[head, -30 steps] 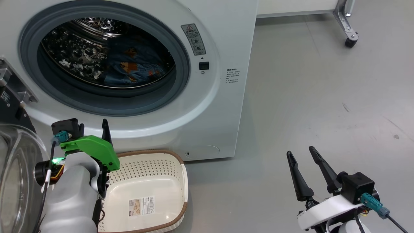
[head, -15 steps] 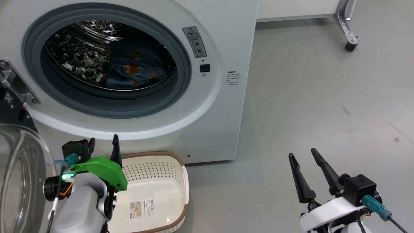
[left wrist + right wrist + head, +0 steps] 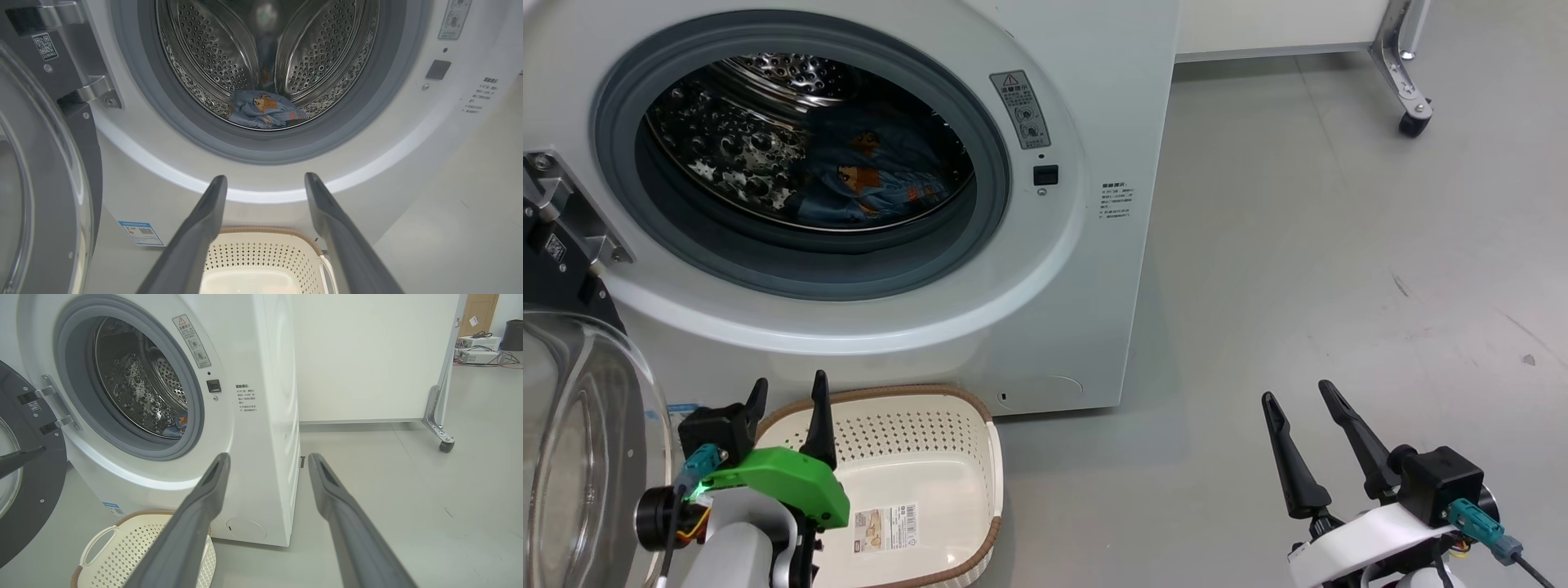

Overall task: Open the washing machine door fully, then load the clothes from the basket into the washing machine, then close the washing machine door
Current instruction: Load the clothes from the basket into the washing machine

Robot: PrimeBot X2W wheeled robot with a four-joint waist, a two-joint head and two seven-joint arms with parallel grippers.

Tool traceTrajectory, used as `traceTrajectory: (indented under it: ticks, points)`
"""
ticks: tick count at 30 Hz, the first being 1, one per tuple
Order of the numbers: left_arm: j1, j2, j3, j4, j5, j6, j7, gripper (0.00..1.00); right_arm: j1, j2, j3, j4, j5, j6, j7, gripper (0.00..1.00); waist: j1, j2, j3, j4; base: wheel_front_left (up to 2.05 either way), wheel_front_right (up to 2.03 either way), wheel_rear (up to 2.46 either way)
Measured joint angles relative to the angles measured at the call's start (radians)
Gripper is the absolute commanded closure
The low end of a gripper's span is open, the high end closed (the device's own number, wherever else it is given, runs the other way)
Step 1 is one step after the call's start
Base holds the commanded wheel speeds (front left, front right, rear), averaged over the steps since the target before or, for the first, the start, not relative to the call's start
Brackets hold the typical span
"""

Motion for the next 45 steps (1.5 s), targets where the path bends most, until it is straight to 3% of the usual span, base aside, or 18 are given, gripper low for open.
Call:
traceTrajectory:
  ticks: [20, 45]
  points:
    - [0.254, 0.006, 0.060, -0.267, 0.040, 0.098, 0.000, 0.00, 0.042, -0.011, -0.049, -0.013, -0.009, 0.000, 0.000, 0.00, 0.0000, 0.0000, -0.029, -0.010, 0.00, 0.00, 0.00]
    - [0.407, 0.011, 0.064, -0.461, 0.044, 0.127, 0.000, 0.00, 0.064, -0.014, -0.069, -0.027, -0.017, 0.000, 0.000, 0.00, 0.0000, 0.0000, -0.062, -0.016, 0.00, 0.00, 0.00]
